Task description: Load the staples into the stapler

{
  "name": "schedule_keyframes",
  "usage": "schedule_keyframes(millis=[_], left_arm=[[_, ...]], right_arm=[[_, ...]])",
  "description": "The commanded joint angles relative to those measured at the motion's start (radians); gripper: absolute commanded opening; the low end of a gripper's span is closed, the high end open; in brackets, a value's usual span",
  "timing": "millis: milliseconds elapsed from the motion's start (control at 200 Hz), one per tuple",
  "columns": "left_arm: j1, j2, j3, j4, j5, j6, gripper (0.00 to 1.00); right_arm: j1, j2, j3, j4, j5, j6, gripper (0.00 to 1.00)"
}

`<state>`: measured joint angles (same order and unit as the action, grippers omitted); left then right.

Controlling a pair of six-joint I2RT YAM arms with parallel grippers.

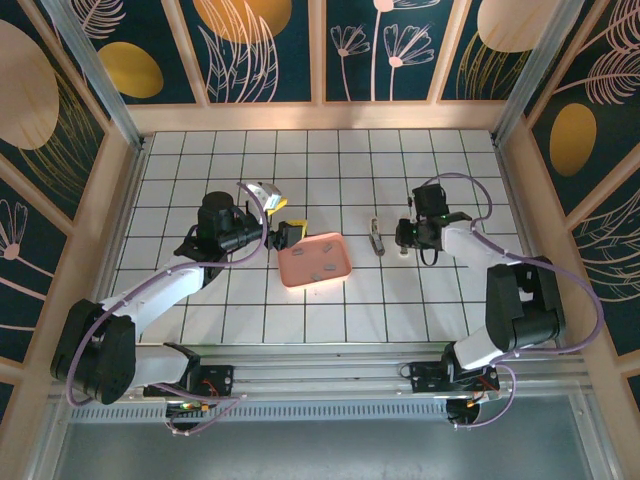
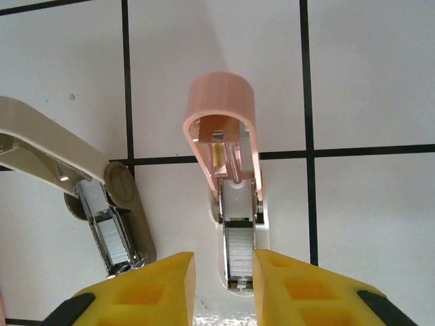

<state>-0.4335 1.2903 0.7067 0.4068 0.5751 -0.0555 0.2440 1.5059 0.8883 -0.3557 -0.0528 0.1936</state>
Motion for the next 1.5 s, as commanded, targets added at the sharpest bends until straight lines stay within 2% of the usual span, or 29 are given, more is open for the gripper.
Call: schedule_keyframes(millis=[0,440,986,1236,1492], left_arm=[[-0.005,-0.01,-0.006,-0.002,0.001,0.016,0.86],[-0.005,-0.005,-0.005,-0.006,-0.002,0.02,0.86],[-0.005,0.005,-0.004,-0.006,-0.002,0.02,0.86],[-0.005,0.009,-0.003,-0.005,-0.004,0.018,0.86],[-0.005,0.003,0.011,-0.005,-0.081,0.011,0.86]], right_arm=[[-0.019,-0.008,0.022,-0.029,-0.011,0.017,0.28],[-0.086,0.083,-0.003,0.037,-0.141,0.028,0.26],[-0.103,0.147,-0.045,0.057,-0.116,0.021,0.17],[-0.103,0.113,-0.041,0.049,-0.114,0.024,0.17],[-0.111,-0.04,-0.055,0.092,-0.138,0.06,0.18]])
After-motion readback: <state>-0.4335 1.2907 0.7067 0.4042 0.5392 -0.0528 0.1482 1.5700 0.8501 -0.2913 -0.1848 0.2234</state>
